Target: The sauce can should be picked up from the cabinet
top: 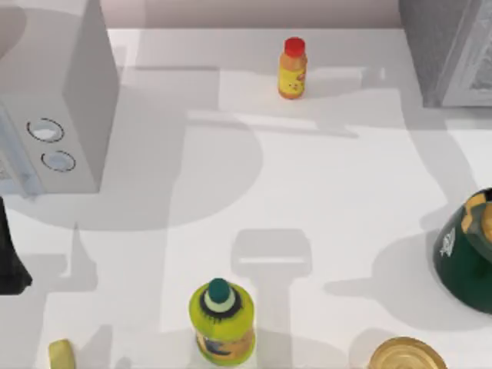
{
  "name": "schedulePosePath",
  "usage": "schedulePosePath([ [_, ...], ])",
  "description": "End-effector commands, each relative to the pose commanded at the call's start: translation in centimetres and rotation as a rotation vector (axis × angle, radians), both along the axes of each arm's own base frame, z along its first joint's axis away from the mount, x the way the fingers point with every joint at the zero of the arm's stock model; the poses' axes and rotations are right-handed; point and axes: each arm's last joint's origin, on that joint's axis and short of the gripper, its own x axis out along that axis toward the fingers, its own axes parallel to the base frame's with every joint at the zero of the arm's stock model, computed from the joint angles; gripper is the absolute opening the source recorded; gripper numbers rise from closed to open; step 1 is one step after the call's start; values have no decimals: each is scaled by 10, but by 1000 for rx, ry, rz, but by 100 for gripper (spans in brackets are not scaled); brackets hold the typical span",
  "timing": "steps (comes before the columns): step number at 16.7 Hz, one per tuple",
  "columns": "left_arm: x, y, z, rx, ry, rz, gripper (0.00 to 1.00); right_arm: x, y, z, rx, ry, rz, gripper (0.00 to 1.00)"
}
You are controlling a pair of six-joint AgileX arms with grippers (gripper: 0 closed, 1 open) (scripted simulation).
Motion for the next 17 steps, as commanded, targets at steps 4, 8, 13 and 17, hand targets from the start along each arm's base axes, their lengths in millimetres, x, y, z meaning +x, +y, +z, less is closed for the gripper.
schedulePosePath([
  [4, 0, 0, 0, 0, 0, 0, 100, 41, 34, -6, -3, 3, -4, 100],
  [8, 0, 0, 0, 0, 0, 0, 100, 48, 43, -7, -2, -2, -5, 100],
  [13, 0, 0, 0, 0, 0, 0, 100, 55, 42, -6, -2, 0, -5, 100],
  [17, 0, 0, 0, 0, 0, 0, 100, 80, 43, -4, -2, -3, -5, 100],
])
